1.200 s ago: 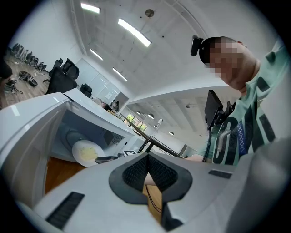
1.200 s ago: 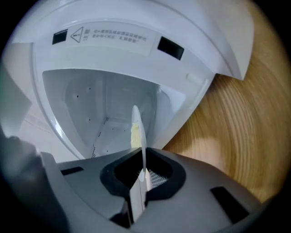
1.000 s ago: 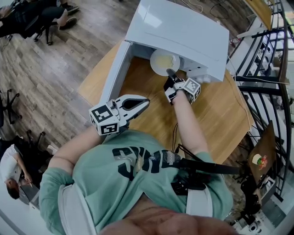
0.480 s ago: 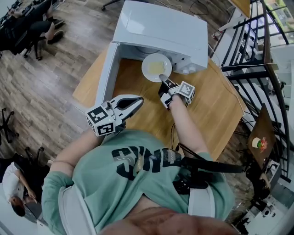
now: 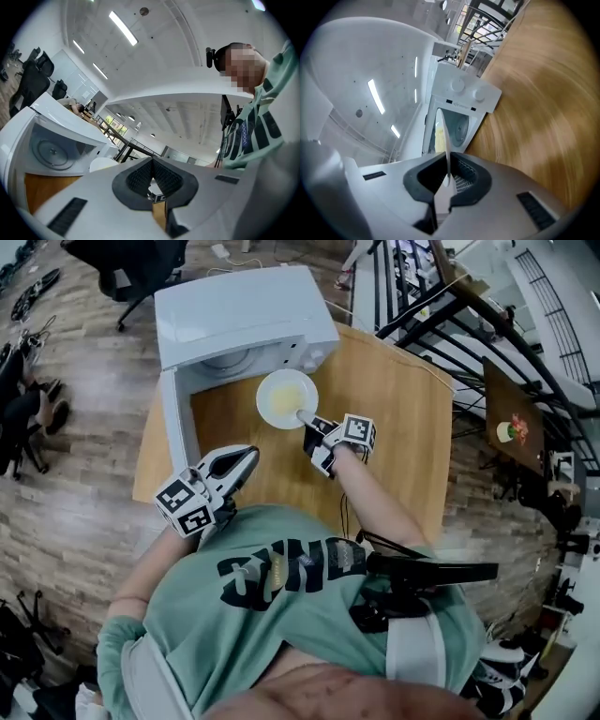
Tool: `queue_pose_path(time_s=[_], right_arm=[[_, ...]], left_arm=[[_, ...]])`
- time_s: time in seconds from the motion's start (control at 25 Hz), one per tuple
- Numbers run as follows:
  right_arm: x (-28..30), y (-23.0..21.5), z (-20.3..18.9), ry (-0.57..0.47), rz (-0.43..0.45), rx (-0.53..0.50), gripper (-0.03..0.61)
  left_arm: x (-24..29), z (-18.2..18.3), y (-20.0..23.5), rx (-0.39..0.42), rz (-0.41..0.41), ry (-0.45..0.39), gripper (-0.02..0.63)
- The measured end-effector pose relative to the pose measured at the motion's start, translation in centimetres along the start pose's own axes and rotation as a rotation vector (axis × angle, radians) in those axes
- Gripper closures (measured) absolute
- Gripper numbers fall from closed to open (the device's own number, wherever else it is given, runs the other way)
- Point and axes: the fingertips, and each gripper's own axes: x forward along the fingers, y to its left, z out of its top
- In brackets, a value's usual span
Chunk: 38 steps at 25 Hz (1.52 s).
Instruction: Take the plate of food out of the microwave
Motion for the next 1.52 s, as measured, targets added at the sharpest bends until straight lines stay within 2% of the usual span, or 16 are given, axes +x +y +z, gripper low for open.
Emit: queue_pose_path(time_s=[0.24,0.44,0.6,0.76,0.92,1.2,1.4,1.52], right_arm=[[-7.7,0.3,1.9,-0.153,0.011,0.017,0.554],[-15.1,-1.6,4.9,-0.225,0.024,0.031,0.554],[-20.6,-3.3,8.4,-0.205,0.063,0.012,0.554],[-25.8,-5.2,11.5,-0.139,0.076,-0.024,0.554],[-30.0,-7.3,14.1,-0.113,0.079,-0.031,0.554],[-33.3,-8.9,15.5,-0.158,0.078,0.002,0.554],[-33.2,-7.8,15.1,-0.226,0.054,0.008,0.554],[-33.4,-7.4,14.5,-0.268,0.026,-0.003,0.554]], left_arm=[[0.5,-0.5,-0.9,-0.025,-0.037,0.016,0.620],[4.1,-1.4,-4.0,0.037,-0.029,0.029,0.620],[7.8,-3.1,-6.5,0.091,0.067,0.003,0.620],[11.5,-6.8,-9.5,0.101,0.188,-0.039,0.620],[15.3,-9.5,-12.1,0.091,0.229,-0.035,0.620],[18.0,-9.4,-12.7,0.103,0.226,-0.013,0.620],[17.9,-8.1,-11.0,0.117,0.151,-0.003,0.620],[17.7,-8.0,-9.1,0.079,0.088,0.017,0.620]])
